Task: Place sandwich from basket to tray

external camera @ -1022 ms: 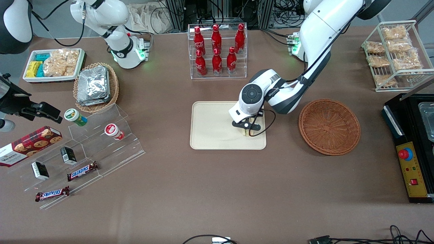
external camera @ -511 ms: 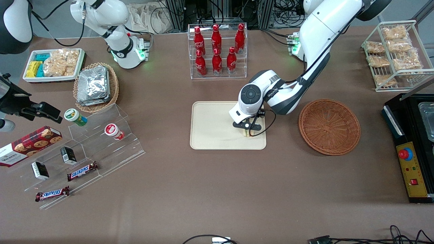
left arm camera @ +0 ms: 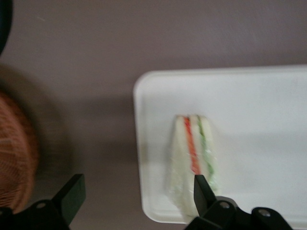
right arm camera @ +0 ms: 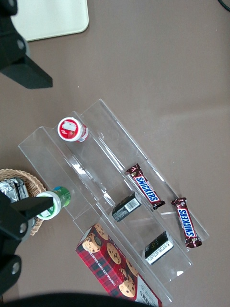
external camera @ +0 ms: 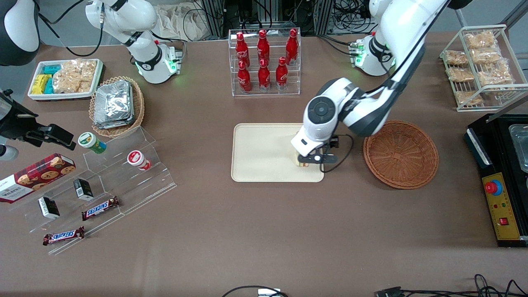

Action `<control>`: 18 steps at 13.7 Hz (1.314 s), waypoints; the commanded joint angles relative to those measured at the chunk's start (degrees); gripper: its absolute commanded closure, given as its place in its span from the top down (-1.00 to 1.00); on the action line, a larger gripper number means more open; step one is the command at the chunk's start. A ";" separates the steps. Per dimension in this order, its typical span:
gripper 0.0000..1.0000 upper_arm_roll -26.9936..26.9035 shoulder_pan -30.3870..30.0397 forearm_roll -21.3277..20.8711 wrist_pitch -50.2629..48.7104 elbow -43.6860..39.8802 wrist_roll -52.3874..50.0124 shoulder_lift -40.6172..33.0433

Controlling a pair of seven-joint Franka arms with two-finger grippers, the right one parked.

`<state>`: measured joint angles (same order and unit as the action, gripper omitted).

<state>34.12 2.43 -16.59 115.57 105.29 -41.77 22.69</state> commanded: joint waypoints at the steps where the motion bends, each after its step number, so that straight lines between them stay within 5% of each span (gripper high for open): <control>1: 1.00 0.24 -3.73 0.33 -3.59 -2.27 0.10 -3.17; 6: 1.00 0.33 -10.85 1.30 -5.61 -4.39 2.03 -7.57; 12: 1.00 -0.37 -17.72 7.88 -11.76 -4.57 18.88 -13.54; 18: 1.00 -14.67 -10.97 10.79 -16.42 -4.74 33.31 -19.08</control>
<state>23.94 -12.13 -7.01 100.92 100.17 -12.29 6.17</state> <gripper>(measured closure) 0.000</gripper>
